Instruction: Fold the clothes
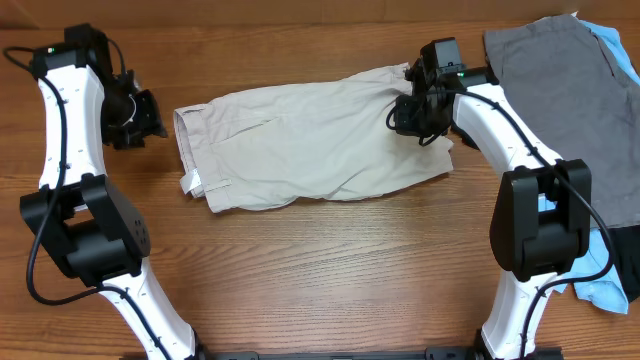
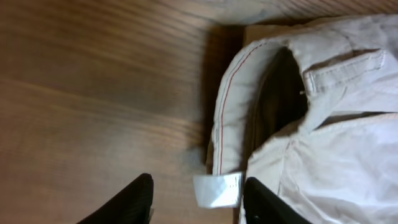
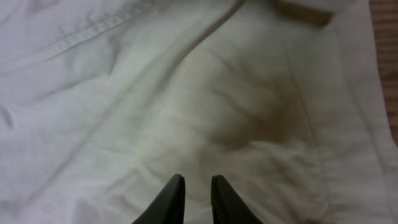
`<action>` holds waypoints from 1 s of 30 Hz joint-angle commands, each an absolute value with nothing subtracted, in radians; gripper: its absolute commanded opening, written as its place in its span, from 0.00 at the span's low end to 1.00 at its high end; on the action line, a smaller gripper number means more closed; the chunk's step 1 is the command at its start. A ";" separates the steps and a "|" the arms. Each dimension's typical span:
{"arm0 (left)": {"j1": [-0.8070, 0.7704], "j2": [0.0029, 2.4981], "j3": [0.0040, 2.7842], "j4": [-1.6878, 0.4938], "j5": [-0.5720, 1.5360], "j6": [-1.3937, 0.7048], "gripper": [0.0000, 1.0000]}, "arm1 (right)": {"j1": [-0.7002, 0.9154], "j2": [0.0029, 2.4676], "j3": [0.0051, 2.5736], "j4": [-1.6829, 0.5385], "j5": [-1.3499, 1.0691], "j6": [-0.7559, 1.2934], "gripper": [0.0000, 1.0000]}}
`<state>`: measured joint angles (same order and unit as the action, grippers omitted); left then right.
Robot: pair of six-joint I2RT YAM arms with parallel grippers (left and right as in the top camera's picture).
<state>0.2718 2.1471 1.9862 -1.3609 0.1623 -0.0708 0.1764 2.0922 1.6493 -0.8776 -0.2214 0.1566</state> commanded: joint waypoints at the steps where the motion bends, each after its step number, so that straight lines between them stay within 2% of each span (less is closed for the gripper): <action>1: 0.277 2.141 1.874 -1.297 0.225 0.050 0.54 | 0.173 2.079 1.654 -0.872 -0.226 0.156 0.36; 2: 0.279 2.141 1.828 -1.257 0.226 0.049 0.54 | 0.173 2.079 1.654 -0.870 -0.226 0.156 0.51; 3: 0.279 2.141 1.796 -1.227 0.226 0.049 0.55 | 0.173 2.079 1.654 -0.869 -0.226 0.156 0.58; 5: 0.281 2.141 1.727 -1.165 0.235 0.049 0.57 | 0.173 2.079 1.654 -0.869 -0.226 0.156 0.68; 7: 0.282 2.141 1.666 -1.113 0.237 0.050 0.59 | 0.173 2.079 1.654 -0.873 -0.225 0.154 0.72; 13: 0.281 2.141 1.541 -0.971 0.321 0.077 0.65 | 0.173 2.079 1.654 -0.899 -0.192 0.148 0.75; 17: 0.281 2.141 1.496 -0.907 0.426 0.114 0.65 | 0.173 2.079 1.654 -0.936 -0.141 0.147 0.79; 30: 0.311 2.065 1.562 -1.081 0.532 0.294 0.63 | 0.168 2.079 1.654 -0.965 -0.135 0.130 0.81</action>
<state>0.2909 2.1353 1.5291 -1.0668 0.4747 0.2070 0.1757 2.0922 1.6489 -0.9619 -0.1478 0.1379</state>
